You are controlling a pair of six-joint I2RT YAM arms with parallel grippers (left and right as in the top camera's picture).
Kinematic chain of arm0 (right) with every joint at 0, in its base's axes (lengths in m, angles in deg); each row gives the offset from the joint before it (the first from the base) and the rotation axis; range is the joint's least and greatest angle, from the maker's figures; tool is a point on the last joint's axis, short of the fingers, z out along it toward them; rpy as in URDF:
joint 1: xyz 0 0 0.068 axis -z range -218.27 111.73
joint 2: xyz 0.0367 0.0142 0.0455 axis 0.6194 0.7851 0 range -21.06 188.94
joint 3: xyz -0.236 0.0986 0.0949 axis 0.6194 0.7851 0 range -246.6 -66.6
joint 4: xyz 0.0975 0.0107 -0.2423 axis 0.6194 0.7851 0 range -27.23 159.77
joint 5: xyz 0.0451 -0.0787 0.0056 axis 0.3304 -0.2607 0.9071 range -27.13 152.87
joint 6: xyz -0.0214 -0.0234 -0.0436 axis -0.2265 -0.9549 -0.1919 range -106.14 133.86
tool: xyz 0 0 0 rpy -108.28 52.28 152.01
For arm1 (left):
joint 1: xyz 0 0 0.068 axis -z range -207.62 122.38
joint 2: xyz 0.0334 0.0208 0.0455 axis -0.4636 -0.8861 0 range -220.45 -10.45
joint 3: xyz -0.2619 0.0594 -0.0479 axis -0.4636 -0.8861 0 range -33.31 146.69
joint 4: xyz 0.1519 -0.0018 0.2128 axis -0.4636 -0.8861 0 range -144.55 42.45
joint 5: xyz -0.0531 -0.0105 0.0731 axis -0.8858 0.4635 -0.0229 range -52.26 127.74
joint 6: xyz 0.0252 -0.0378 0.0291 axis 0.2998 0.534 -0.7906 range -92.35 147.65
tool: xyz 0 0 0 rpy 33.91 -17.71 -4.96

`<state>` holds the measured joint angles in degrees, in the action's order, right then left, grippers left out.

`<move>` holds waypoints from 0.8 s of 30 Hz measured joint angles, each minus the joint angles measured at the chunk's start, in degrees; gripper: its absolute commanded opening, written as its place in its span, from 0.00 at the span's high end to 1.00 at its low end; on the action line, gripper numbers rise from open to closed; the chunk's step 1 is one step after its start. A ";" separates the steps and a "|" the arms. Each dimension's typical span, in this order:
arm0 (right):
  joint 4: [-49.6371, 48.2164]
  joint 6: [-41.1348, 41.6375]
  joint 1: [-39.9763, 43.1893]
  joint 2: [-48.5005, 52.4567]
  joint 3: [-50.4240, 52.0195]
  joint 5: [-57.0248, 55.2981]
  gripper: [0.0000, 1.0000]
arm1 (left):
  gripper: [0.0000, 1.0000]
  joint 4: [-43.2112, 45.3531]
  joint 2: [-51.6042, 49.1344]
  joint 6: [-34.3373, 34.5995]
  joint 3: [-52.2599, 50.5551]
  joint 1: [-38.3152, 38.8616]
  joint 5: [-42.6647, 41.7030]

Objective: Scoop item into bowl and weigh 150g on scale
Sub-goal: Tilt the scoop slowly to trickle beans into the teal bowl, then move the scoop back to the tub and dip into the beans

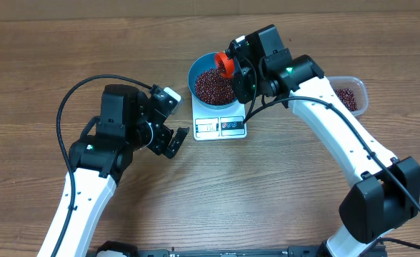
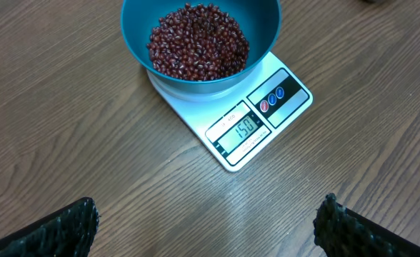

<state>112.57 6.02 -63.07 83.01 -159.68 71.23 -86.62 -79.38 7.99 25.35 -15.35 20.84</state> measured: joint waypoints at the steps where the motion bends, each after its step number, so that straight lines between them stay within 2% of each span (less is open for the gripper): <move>1: -0.04 0.31 0.24 0.00 0.00 0.72 0.96 | 0.00 0.00 0.00 0.00 0.00 0.00 0.00; 10: -0.09 1.62 5.40 0.00 0.00 9.66 0.96 | 0.01 0.00 0.00 0.00 0.00 0.00 0.00; 24: -0.07 2.64 9.14 0.00 0.00 18.56 0.96 | 0.00 0.00 0.00 0.00 0.00 0.00 0.00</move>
<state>112.51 8.67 -53.93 83.01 -159.68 89.79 -86.62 -79.38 7.99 25.35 -15.35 20.84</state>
